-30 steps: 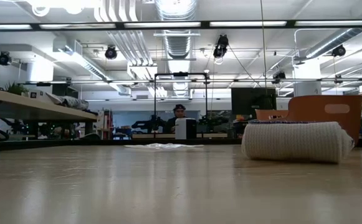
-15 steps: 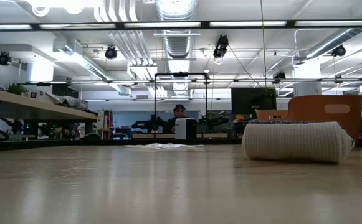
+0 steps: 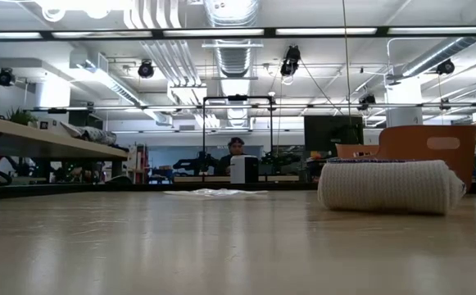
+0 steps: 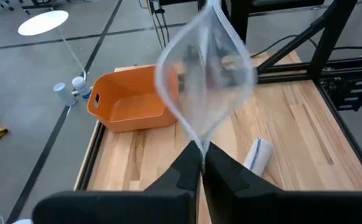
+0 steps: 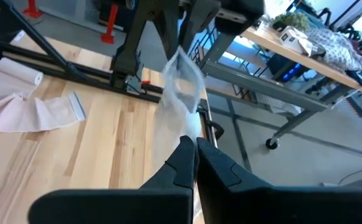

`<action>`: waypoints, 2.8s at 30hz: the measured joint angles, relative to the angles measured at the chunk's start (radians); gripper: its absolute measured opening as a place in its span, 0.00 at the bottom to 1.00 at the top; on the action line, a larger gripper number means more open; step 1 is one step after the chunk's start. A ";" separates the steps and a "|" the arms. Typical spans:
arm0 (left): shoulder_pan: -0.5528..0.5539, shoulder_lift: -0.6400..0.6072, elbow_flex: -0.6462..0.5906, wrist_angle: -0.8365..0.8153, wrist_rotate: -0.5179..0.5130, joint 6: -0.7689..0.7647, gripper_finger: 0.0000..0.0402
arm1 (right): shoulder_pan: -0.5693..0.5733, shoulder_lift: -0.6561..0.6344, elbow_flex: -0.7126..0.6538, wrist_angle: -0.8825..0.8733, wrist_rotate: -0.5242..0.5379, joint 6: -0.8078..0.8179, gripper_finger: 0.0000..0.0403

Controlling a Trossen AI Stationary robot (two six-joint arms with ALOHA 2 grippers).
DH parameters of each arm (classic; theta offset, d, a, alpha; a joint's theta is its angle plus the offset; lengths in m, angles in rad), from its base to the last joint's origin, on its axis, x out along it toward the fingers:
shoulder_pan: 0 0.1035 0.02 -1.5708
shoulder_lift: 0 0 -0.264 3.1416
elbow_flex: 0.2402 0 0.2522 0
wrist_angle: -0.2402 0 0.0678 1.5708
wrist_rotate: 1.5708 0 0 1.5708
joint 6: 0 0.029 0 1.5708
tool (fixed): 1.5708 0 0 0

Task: Roll bandage
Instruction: Open the transparent zip bag

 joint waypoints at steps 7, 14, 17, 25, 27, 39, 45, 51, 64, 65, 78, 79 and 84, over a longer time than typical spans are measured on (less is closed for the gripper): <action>-0.001 0.054 -0.001 0.006 0.002 -0.007 0.00 | -0.014 0.049 -0.001 0.021 0.003 0.025 0.00; -0.001 0.063 -0.002 0.008 -0.015 -0.058 0.00 | -0.043 0.054 -0.001 -0.033 0.081 0.133 0.00; -0.001 0.060 0.007 0.017 -0.122 -0.114 0.00 | -0.044 0.054 -0.001 -0.039 0.072 0.157 0.00; -0.004 0.057 0.009 0.185 0.031 -0.091 0.00 | -0.045 0.060 -0.003 0.015 -0.116 0.151 0.00; -0.017 0.058 0.008 0.213 0.137 -0.056 0.00 | -0.057 0.054 -0.003 -0.032 -0.021 0.198 0.00; -0.020 0.041 0.006 0.234 -0.186 -0.108 0.00 | -0.063 0.049 -0.003 -0.018 -0.069 0.285 0.00; -0.024 0.083 0.003 0.203 0.014 -0.082 0.00 | -0.067 0.044 -0.003 0.059 -0.015 0.249 0.00; -0.021 0.080 0.003 0.078 -0.119 -0.092 0.00 | -0.063 0.026 -0.003 0.051 0.028 0.208 0.00; -0.018 0.022 0.007 0.074 -0.174 -0.067 0.00 | -0.063 -0.014 -0.003 0.015 0.021 0.233 0.00; -0.017 0.016 0.007 0.077 -0.174 -0.067 0.00 | -0.063 -0.014 -0.003 0.014 0.021 0.234 0.01; -0.004 -0.066 0.007 0.092 -0.173 -0.065 0.00 | -0.060 -0.116 0.002 -0.129 -0.028 0.493 0.48; -0.004 -0.069 0.007 0.097 -0.164 -0.056 0.00 | -0.060 -0.113 -0.001 -0.142 -0.028 0.475 0.52; -0.004 -0.095 0.007 0.149 -0.083 -0.022 0.00 | -0.060 -0.083 -0.011 -0.106 -0.028 0.350 0.65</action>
